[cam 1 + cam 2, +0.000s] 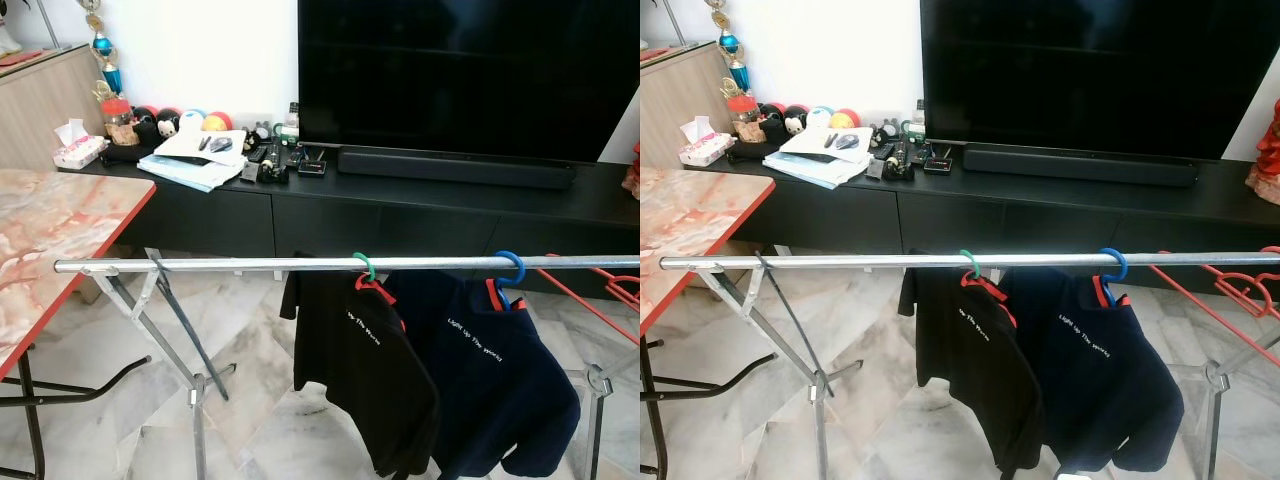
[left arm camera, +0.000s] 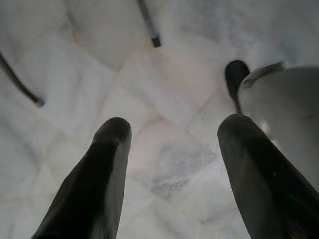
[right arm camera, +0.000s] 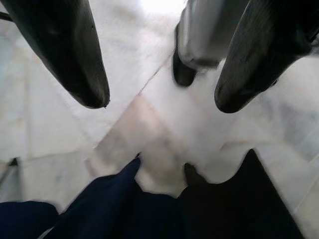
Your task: Hang hanger
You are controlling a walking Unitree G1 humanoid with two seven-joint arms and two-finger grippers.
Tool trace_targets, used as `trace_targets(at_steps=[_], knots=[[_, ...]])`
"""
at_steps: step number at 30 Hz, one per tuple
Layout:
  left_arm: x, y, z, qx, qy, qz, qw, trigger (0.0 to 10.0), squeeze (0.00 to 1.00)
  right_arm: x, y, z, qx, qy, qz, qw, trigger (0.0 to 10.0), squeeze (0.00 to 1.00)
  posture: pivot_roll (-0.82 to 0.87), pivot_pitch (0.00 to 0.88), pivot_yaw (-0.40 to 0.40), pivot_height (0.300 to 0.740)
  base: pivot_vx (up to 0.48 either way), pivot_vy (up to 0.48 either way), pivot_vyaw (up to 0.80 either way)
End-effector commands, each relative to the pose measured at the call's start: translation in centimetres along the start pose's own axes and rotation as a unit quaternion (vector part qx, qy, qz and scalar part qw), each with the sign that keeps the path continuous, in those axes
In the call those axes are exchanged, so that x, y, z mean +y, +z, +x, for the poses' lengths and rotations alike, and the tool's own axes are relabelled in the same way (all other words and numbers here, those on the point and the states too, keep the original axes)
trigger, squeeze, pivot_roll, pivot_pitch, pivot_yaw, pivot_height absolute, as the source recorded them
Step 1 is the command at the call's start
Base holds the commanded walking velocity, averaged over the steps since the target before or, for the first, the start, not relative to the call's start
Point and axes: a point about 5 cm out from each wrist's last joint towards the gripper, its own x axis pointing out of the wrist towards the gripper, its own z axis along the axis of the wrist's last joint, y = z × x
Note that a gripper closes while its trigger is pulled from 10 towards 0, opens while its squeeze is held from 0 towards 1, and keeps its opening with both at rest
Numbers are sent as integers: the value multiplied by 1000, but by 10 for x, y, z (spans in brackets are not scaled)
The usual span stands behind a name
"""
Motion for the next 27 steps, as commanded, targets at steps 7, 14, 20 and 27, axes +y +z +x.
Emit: trace_targets(at_steps=[7, 14, 20, 27], knots=[[2, -3, -1, 6, -1, 10, 1000, 10000, 0, -26, 66, 0, -176, -108, 55, 977, 10000, 0, -77, 64, 13, 740, 0, 0, 0], [3, -4, -1, 5, 0, 7, 1000, 10000, 0, -25, 108, -22, -322, -101, 88, 937, 10000, 0, -73, 69, 5, 740, 0, 0, 0], [2, -5, -1, 5, 3, -2, 1000, 10000, 0, -3, 129, -48, -404, -11, 82, 911, 10000, 0, -73, 46, -11, 740, 0, 0, 0], [5, -1, -1, -2, 5, 2, 1000, 10000, 0, 15, 150, -60, -434, 75, 74, 895, 10000, 0, -74, 0, 0, 740, 0, 0, 0]])
